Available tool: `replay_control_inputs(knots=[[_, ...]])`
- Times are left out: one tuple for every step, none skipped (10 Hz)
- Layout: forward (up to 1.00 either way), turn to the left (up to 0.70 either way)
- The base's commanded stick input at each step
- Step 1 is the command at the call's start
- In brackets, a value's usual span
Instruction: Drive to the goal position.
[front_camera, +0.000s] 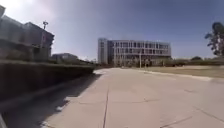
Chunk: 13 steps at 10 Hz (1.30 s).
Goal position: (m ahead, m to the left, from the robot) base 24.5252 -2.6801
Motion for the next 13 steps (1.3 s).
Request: replay_control_inputs(knots=[[1.0,0.0],[1.0,0.0],[1.0,0.0],[1.0,0.0],[1.0,0.0],[1.0,0.0],[1.0,0.0],[1.0,0.0],[1.0,0.0],[1.0,0.0],[1.0,0.0],[1.0,0.0],[1.0,0.0]])
